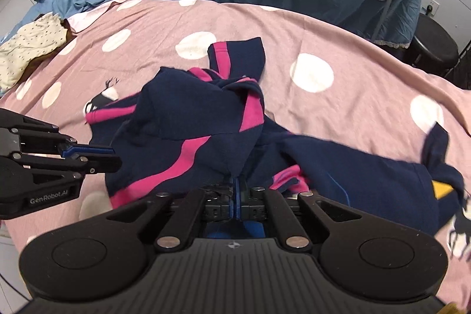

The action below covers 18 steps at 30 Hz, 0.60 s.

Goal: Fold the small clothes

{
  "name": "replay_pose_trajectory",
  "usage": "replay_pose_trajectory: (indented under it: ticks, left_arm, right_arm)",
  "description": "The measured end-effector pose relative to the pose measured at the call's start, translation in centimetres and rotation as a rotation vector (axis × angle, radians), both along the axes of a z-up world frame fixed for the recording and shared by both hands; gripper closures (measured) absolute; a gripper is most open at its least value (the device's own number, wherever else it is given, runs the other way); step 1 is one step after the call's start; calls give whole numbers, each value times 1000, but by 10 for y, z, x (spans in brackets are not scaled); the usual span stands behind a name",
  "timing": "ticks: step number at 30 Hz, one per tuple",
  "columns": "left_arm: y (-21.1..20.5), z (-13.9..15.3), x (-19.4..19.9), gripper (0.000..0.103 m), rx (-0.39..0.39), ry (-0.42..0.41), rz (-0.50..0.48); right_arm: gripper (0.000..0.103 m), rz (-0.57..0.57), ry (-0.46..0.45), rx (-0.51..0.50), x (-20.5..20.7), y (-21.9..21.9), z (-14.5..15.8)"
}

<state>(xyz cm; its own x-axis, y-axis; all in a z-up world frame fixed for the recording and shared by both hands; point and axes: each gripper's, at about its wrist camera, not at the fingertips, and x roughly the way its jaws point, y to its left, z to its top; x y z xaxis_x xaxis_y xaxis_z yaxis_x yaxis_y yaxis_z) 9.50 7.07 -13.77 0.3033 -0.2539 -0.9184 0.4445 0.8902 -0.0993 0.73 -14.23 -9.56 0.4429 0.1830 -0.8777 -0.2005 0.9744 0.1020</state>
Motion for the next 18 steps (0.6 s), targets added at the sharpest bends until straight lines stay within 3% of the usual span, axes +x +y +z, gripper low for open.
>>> replay_pose_trajectory:
  ticks: [4,6,8,10,18]
  left_arm:
    - [5,4,-23,89,5,1,6]
    - [9,6,-34,74,13,-6,13]
    - [13,8,-41,47,24,-14,27]
    - [19,9,-45,37,37,-20,39]
    - [15,-3,-52,28,12,44,46]
  right_arm:
    - [101,13,0,23,-36,-12,11]
    - [101,37,8,9,-64,-18,13]
    - [101,32,34,-8,-98,-29,11]
    - [101,10,79,-23,-133,-43,3]
    - [103,-127,338,-135,-228,-92,-60]
